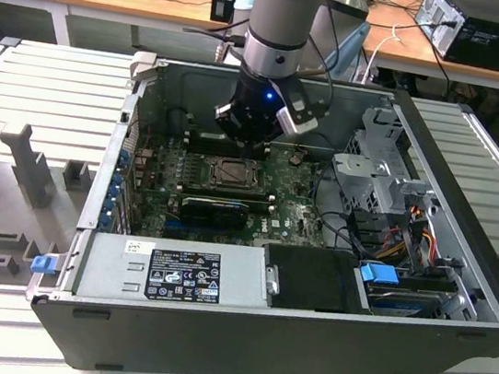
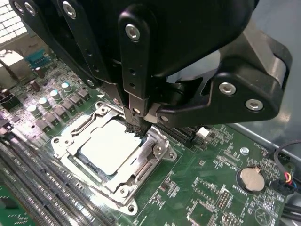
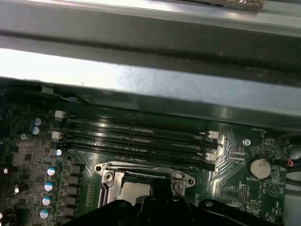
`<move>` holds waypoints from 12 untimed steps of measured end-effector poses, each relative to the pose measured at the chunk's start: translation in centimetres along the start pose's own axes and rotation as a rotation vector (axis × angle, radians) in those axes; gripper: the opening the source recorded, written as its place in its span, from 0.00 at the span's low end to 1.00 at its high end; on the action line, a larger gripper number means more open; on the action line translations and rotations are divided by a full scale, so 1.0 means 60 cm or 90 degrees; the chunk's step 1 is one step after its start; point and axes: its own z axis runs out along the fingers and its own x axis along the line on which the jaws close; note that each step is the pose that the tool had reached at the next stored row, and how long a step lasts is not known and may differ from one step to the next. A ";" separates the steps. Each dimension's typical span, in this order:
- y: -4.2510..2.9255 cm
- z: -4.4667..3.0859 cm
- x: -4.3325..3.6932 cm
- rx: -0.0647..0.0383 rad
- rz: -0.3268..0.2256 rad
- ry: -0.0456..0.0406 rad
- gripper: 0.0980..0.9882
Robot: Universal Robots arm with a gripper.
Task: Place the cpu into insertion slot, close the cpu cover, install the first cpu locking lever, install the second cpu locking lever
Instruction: 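Install the second cpu locking lever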
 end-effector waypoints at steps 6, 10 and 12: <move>-0.006 -0.005 0.001 0.000 0.000 0.0000 0.01; -0.007 -0.018 0.001 0.000 0.000 0.0000 0.01; -0.012 -0.019 0.002 0.000 0.000 0.0000 0.01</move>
